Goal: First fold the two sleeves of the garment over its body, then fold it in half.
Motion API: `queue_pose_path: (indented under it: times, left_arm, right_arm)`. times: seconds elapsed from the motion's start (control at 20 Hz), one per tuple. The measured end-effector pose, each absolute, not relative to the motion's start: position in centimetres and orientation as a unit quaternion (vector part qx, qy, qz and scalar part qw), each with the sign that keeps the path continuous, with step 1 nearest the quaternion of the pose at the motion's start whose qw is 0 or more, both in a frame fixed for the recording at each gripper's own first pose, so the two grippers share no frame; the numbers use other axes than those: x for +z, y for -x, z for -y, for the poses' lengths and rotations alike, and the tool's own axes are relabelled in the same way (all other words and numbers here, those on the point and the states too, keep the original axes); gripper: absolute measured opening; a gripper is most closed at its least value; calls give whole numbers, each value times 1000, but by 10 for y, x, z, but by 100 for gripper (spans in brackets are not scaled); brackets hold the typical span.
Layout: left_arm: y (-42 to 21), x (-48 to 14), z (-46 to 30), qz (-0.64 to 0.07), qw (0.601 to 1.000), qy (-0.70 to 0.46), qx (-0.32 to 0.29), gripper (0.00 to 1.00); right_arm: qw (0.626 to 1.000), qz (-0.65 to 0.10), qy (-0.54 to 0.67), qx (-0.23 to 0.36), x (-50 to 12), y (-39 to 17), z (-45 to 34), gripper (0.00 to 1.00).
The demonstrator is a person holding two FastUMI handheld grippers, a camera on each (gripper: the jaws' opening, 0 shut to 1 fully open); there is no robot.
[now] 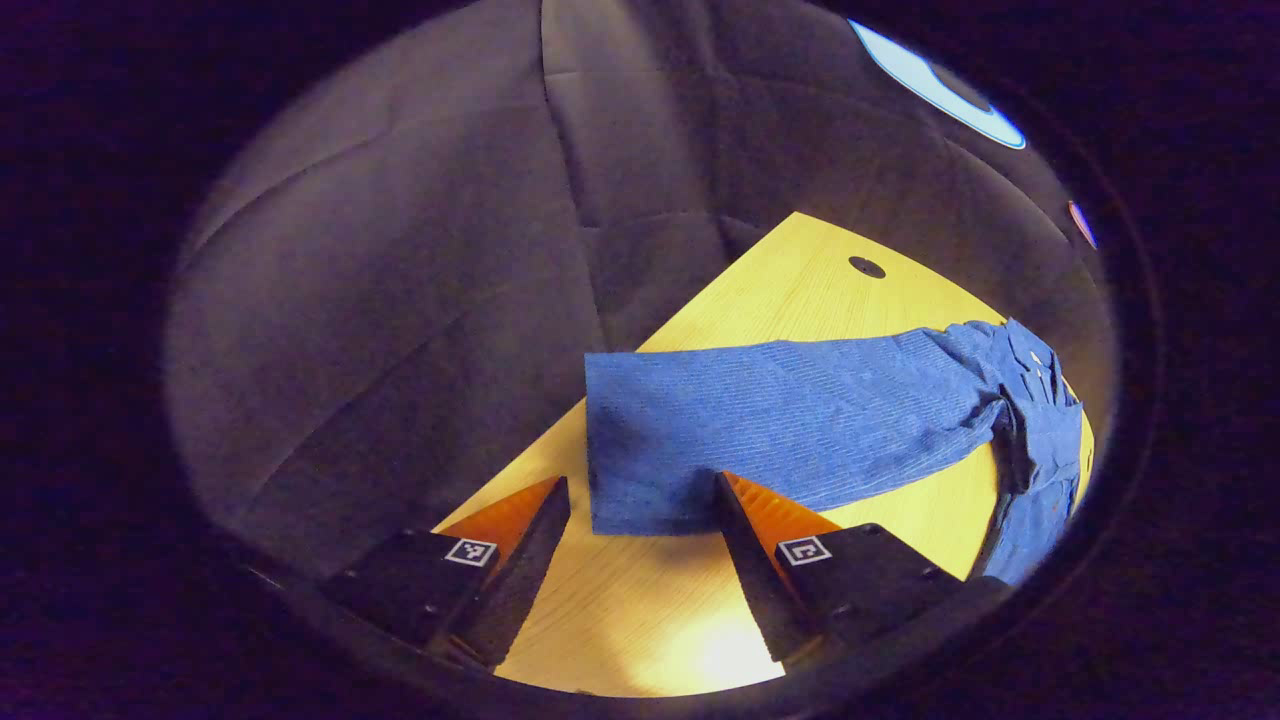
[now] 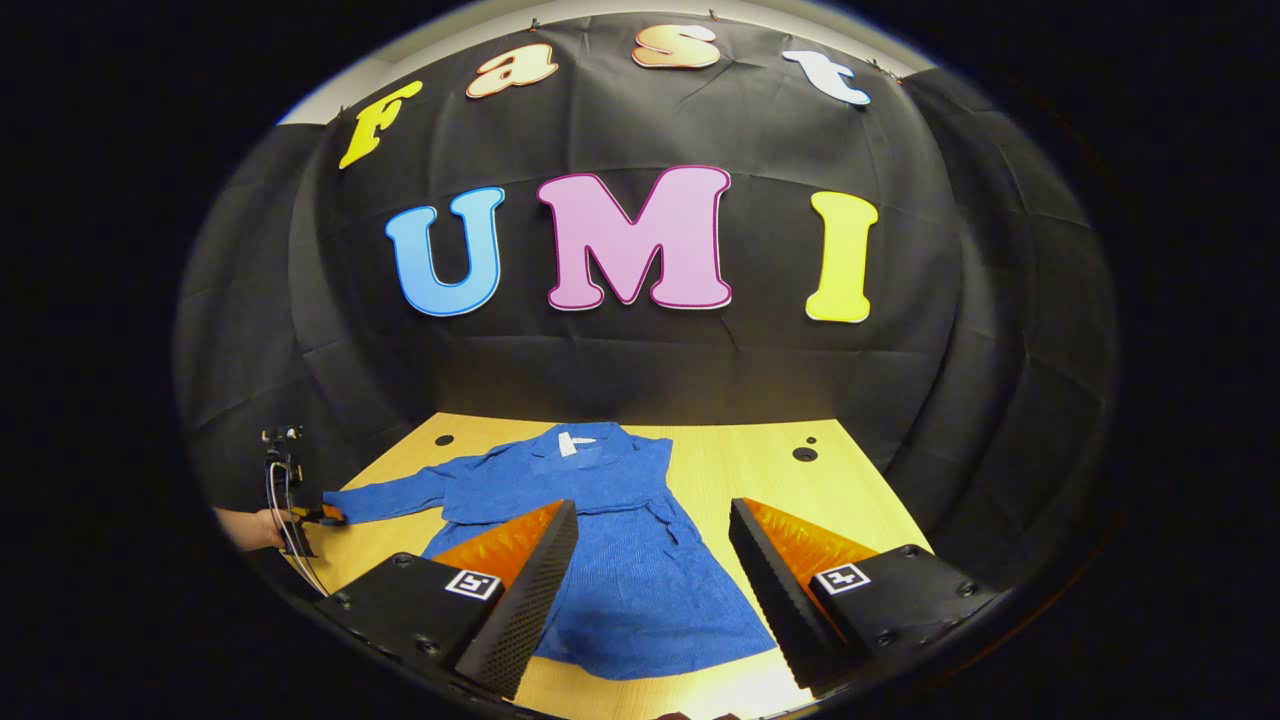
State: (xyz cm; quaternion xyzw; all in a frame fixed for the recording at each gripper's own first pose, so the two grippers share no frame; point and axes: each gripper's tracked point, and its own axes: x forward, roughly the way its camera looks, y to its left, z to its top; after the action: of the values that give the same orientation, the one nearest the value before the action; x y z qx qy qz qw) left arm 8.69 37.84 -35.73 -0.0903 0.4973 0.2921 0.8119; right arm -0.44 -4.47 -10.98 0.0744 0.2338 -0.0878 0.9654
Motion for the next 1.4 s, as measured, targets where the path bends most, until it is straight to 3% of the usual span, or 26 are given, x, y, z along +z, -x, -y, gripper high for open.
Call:
queue_pose_path:
  times: [0.2, 0.45, 0.55, 0.6, 0.65, 1.25, 1.4]
  left_arm:
    - [-91, -358, -382, -506, 815, 80, 271, 83]
    - [-105, -363, -371, -510, 822, 72, 243, 25]
    - [-107, -363, -367, -513, 822, 65, 239, 11]
    - [-107, -359, -366, -514, 821, 64, 242, 12]
    - [-106, -362, -368, -512, 822, 63, 241, 4]
    - [-111, -356, -359, -482, 827, 107, 268, 0]
    - [-133, -340, -337, -452, 846, 121, 255, 0]
  right_arm:
    - [966, -239, -70, -72, -127, 6, 31, 97]
    - [958, -272, -85, -37, -162, 2, 12, 97]
    - [956, -280, -85, -27, -169, 2, 8, 97]
    - [955, -283, -84, -23, -173, 2, 8, 97]
    - [955, -285, -83, -20, -176, 2, 10, 97]
    - [942, -316, -112, -22, -234, -11, 36, 98]
    - [938, -325, -121, -20, -243, -14, 42, 98]
